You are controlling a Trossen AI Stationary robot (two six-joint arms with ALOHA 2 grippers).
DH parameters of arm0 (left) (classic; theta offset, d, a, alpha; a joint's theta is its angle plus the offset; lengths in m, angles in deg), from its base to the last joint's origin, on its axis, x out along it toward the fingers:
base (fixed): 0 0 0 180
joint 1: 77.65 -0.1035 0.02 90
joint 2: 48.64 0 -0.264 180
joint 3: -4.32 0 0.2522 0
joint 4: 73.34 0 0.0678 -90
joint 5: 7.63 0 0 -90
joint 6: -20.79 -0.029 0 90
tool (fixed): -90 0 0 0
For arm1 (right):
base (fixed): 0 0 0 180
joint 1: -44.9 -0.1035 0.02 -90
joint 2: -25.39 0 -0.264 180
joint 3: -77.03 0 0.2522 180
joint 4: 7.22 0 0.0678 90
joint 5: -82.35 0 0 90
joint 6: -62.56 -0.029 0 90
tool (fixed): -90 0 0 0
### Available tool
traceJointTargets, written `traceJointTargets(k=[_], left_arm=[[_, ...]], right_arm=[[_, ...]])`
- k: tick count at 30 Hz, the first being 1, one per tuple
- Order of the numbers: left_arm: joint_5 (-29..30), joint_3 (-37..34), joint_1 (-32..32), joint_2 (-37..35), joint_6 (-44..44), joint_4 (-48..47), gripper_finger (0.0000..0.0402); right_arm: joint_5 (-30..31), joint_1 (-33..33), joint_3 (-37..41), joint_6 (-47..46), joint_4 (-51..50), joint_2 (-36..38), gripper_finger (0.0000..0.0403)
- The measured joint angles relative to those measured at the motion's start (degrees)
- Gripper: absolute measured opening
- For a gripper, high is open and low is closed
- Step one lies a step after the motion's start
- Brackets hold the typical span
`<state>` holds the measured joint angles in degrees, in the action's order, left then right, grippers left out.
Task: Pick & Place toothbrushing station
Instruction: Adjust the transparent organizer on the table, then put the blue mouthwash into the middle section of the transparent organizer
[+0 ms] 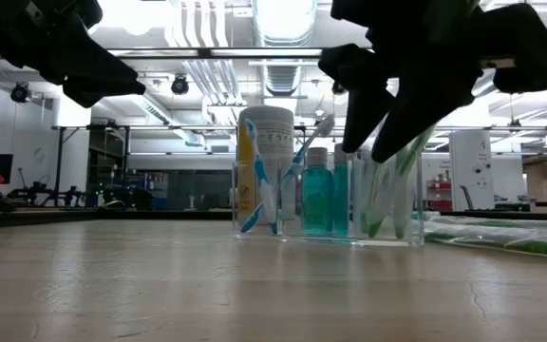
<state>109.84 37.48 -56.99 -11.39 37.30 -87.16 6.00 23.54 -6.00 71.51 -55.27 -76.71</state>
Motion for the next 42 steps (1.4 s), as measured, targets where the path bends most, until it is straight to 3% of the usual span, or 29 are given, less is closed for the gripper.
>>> traceJointTargets(k=[12, 22, 26, 31, 37, 42], left_arm=[[-0.01, 0.0, -0.01, 0.02, -0.01, 0.0, 0.0158], [0.0, 0.0, -0.01, 0.02, 0.0, -0.01, 0.0158], [0.01, 0.02, -0.02, 0.02, -0.02, 0.02, 0.0159], [-0.01, 0.01, 0.0, 0.04, 0.0, -0.04, 0.0158], [-0.01, 0.01, 0.0, 0.04, 0.0, 0.0, 0.0158], [0.01, 0.02, -0.02, 0.04, 0.0, 0.0, 0.0158]], right_arm=[[2.87, 0.0, 0.26, -3.45, -1.72, 1.22, 0.0166], [2.95, -0.12, 0.29, -1.43, 14.35, 11.83, 0.0177], [11.5, 0.02, -0.82, -2.78, 16.35, 16.97, 0.0176], [24.81, 0.11, -2.97, -18.28, 4.92, 23.11, 0.0168], [26.84, 0.0, -5.61, -40.05, -18.85, 28.62, 0.0157], [27.34, 0.33, -5.46, -48.26, -32.43, 30.26, 0.0153]])
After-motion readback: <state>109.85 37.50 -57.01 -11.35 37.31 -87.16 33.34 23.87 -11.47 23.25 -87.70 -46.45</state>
